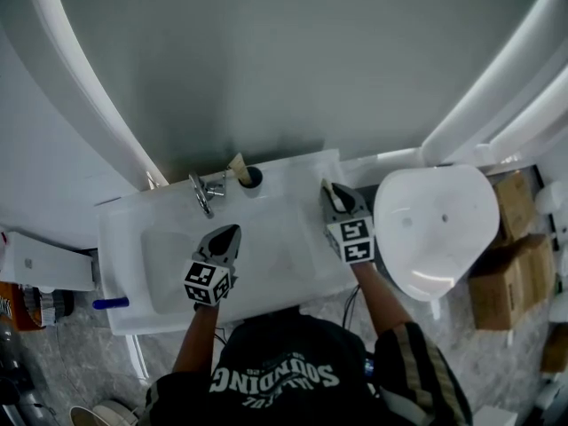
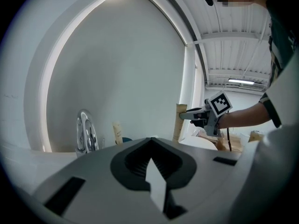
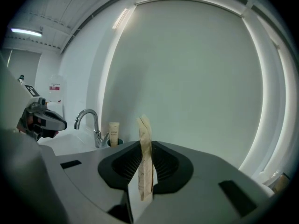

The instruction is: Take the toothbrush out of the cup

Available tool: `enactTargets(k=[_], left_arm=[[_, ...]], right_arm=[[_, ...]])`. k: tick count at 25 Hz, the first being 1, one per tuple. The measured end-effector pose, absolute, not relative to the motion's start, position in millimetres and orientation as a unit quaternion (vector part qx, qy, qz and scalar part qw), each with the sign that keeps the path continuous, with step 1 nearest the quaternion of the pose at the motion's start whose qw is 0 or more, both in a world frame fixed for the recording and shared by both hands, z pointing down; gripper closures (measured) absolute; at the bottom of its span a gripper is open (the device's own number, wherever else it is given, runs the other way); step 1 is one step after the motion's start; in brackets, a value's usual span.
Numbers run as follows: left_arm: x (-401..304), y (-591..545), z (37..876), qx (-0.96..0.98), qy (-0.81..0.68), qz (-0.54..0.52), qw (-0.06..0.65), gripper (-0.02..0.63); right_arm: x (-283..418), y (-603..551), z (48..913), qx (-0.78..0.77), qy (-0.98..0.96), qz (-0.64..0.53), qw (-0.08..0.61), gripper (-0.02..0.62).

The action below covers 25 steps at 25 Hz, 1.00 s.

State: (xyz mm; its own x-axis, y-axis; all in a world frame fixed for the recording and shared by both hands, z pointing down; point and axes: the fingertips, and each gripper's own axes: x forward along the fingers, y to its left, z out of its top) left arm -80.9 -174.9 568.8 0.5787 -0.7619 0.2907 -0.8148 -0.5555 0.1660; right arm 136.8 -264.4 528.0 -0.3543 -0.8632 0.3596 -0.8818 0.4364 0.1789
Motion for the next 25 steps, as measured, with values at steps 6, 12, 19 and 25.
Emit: enactTargets(k=[6, 12, 19, 25], left_arm=[[-75, -175, 571, 0.881, -0.440, 0.094, 0.144, 0.606], [-67, -174, 574, 0.888, -0.426, 0.099, 0.145, 0.606], [-56, -174, 577, 0.894, -0.411, 0.101, 0.146, 0.606], [-47, -171, 581, 0.898, -0.401, 0.104, 0.150, 0.606]], right_arm=[[128, -247, 554, 0.520, -0.826, 0.056, 0.211, 0.532], [144, -225, 604, 0.519, -0.818, 0.103, 0.225, 0.532], [169, -197, 643, 0.528, -0.802, 0.177, 0.215, 0.532], [203, -172, 676, 0.544, -0.775, 0.281, 0.157, 0.532]])
